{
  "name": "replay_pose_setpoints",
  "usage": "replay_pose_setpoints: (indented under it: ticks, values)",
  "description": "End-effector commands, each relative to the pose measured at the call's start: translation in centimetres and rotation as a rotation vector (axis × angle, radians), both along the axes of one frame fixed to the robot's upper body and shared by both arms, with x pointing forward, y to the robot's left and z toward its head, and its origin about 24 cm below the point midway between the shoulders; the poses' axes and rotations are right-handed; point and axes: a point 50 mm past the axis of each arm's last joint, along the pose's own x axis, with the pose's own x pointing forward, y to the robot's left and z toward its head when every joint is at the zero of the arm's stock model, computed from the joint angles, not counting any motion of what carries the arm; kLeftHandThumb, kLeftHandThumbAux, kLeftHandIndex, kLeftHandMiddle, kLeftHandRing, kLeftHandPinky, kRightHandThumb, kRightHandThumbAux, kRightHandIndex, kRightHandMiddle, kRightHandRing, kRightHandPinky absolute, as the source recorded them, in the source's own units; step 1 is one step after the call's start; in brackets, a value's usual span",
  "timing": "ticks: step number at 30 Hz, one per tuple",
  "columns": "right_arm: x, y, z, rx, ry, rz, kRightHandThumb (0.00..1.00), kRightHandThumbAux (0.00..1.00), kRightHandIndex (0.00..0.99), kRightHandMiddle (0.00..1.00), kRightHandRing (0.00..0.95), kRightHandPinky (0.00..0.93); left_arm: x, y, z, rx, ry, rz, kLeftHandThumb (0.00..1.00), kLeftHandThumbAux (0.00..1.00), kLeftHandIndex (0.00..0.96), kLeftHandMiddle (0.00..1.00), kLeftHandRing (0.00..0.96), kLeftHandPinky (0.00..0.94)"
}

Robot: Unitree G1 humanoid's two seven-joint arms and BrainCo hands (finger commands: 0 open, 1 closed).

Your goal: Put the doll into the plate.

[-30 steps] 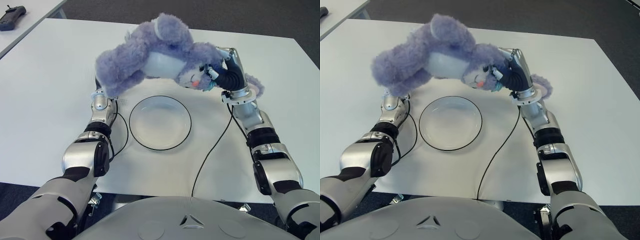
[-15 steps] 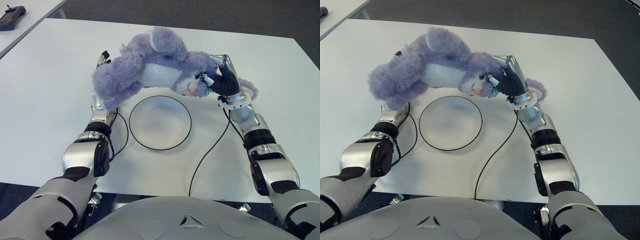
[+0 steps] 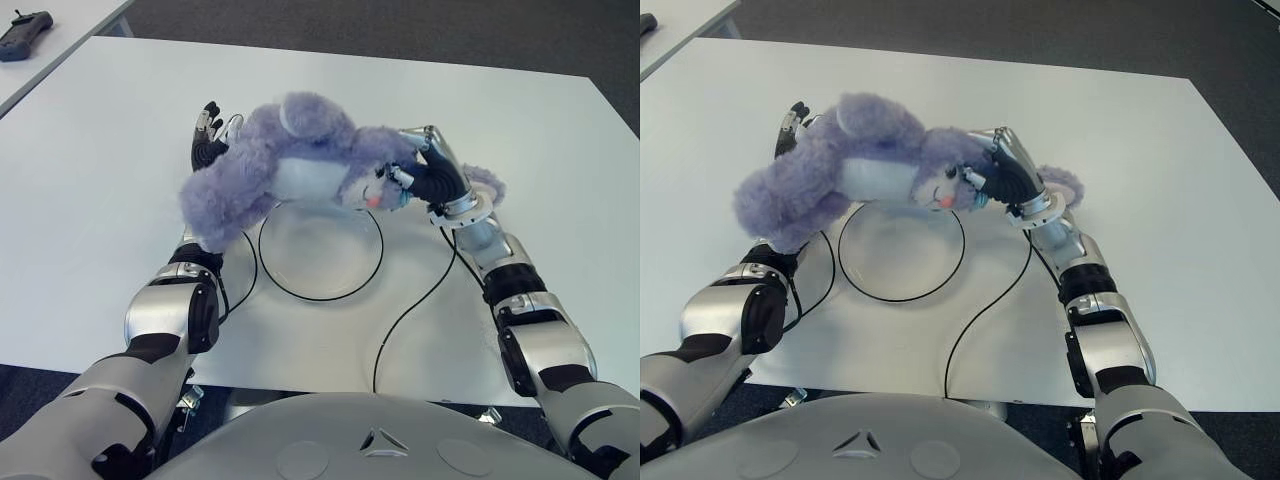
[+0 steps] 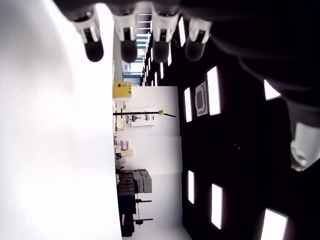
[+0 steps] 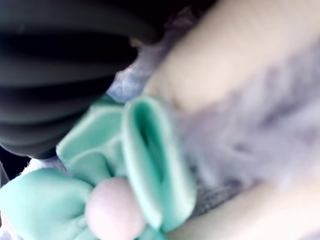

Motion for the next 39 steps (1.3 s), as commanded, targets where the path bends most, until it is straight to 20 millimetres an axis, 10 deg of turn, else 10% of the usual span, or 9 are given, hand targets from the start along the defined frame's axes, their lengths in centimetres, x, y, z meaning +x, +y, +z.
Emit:
replay_pose_setpoints:
  ticks: [1,39]
  values:
    - [-0.7,0.4,-1.4,-0.006,0.078,0.040,0.701,0.721,0.437,0.866,0.841,0.829,-7.9,-1.6,-10.8,-0.095,0.510,0.006,0.000,0.468,0.000,0.061,0.010,0.000]
    - [-2.1,1.5,-4.5,-0.187,0.259,0.122,0.702,0.722,0.438,0.864,0.863,0.862,-7.8,-1.7,-10.8,-0.108,0.508,0.007,0.000,0.471,0.000,0.063,0.013,0.000]
